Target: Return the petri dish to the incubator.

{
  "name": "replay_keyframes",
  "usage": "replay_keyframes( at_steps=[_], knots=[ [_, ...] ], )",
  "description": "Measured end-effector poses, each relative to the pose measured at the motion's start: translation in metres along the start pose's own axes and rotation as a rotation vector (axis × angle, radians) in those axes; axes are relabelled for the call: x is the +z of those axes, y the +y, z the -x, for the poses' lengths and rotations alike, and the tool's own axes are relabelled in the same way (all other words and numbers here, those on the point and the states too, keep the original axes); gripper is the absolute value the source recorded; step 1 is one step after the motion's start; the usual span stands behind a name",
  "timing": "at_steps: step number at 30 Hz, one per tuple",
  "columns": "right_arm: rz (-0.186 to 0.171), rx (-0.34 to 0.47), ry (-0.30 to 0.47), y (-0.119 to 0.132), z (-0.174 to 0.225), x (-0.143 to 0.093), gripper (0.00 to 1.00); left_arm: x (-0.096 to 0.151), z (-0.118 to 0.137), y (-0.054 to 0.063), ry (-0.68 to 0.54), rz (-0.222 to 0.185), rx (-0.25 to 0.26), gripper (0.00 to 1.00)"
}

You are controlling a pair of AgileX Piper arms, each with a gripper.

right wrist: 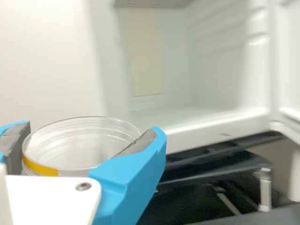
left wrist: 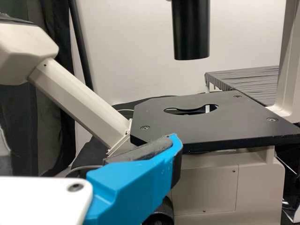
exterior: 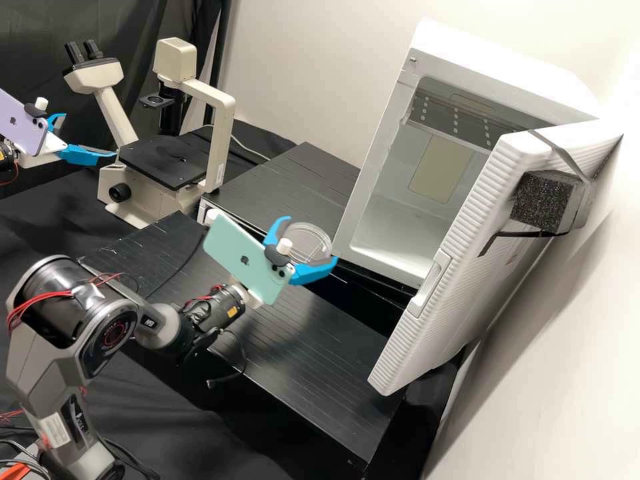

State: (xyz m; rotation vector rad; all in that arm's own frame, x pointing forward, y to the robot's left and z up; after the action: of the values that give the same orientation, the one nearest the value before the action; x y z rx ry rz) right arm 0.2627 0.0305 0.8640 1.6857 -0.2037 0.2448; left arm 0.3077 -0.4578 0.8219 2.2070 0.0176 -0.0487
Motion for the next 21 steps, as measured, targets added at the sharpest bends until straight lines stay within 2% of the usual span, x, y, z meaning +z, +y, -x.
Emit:
replay_keyframes(
  at_steps=[7,13,18,21],
  knots=[
    [-0.004,0.121,-0.070,0.022,-0.021,0.015,0.00,0.000,0.000,0.000,0.000,0.000,0.000,1.00],
    [0.027,0.234,-0.096,0.039,-0.053,0.017,0.00,0.000,0.000,0.000,0.000,0.000,0.000,1.00],
    [0.062,0.250,-0.117,0.043,-0.089,0.014,0.00,0.000,0.000,0.000,0.000,0.000,0.000,1.00],
    [0.067,0.247,-0.142,0.043,-0.110,0.017,0.00,0.000,0.000,0.000,0.000,0.000,0.000,1.00]
  ],
)
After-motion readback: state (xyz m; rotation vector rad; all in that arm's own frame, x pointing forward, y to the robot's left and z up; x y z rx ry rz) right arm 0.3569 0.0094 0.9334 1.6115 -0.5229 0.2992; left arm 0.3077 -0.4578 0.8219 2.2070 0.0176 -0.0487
